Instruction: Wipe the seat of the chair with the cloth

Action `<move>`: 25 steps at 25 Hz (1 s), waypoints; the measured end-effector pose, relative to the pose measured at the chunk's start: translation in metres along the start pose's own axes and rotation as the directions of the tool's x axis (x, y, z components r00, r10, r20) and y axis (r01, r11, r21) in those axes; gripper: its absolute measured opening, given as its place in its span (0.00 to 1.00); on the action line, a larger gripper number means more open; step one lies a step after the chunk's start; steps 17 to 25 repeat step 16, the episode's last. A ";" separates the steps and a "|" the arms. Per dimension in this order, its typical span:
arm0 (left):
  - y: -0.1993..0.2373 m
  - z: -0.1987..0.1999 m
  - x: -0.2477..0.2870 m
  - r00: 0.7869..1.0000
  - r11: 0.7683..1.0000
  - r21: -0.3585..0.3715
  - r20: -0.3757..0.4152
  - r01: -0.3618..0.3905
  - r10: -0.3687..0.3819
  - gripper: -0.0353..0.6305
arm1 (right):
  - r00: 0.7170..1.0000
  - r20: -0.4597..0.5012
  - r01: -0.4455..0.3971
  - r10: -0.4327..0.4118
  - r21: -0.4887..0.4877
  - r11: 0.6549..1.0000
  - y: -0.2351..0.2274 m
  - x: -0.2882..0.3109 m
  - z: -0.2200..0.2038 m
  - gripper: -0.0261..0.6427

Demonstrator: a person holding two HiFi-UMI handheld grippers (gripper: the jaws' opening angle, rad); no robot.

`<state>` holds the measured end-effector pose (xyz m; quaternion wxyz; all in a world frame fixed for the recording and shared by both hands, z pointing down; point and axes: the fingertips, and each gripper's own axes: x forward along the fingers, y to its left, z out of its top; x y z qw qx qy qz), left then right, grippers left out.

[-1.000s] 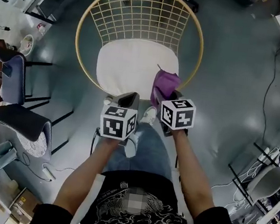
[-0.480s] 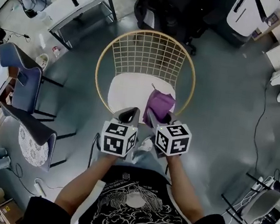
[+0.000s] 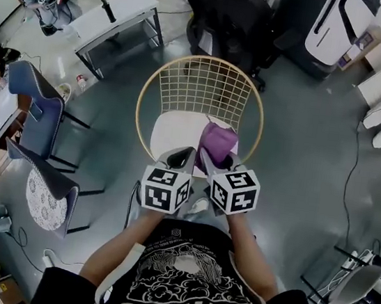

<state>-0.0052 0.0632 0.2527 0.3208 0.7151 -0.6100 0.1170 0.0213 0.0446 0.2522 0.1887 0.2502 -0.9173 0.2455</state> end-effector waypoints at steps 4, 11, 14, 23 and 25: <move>-0.001 0.002 0.002 1.000 1.000 -0.001 0.007 -0.018 0.018 0.04 | 1.000 -0.002 -0.021 0.021 -0.010 1.000 0.000 -0.001 0.001 0.13; -0.004 0.010 0.003 0.999 1.000 -0.003 0.011 -0.030 0.030 0.04 | 1.000 -0.006 -0.028 0.028 -0.023 0.999 -0.002 -0.003 0.007 0.13; -0.008 0.014 0.006 0.999 1.000 -0.001 0.009 -0.031 0.031 0.04 | 1.000 -0.005 -0.030 0.030 -0.024 0.999 -0.006 -0.006 0.012 0.13; -0.014 0.020 0.003 0.999 0.999 0.002 0.008 -0.035 0.035 0.04 | 0.999 -0.003 -0.034 0.034 -0.024 0.999 -0.007 -0.011 0.019 0.13; -0.014 0.020 0.003 0.999 0.999 0.002 0.008 -0.035 0.035 0.04 | 0.999 -0.003 -0.034 0.034 -0.024 0.999 -0.007 -0.011 0.019 0.13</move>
